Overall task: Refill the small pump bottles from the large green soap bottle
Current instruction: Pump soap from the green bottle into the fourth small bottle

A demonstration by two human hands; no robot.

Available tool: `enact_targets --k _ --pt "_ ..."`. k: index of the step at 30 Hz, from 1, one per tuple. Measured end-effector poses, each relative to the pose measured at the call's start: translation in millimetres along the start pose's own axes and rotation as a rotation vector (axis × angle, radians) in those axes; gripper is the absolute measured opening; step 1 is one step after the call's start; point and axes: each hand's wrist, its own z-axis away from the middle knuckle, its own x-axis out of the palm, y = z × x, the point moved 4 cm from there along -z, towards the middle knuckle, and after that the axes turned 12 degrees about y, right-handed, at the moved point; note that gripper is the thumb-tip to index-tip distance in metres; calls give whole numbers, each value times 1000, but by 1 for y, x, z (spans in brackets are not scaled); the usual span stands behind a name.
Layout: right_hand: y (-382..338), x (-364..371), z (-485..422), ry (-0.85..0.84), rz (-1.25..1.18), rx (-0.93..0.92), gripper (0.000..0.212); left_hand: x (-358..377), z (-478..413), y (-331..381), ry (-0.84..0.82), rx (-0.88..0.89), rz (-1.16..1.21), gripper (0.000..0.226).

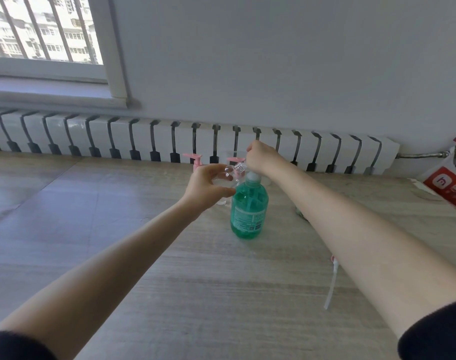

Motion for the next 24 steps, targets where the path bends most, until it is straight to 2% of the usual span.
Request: enact_targets --k 10,15,24 --pt "-3 -8 -1 8 12 15 33 0 1 6 -9 -11 3 54" --pt "-8 -19 -2 38 20 19 46 0 -1 15 -21 12 23 49" --pt "-8 -10 -3 -6 46 10 39 0 -3 10 -9 5 8 51"
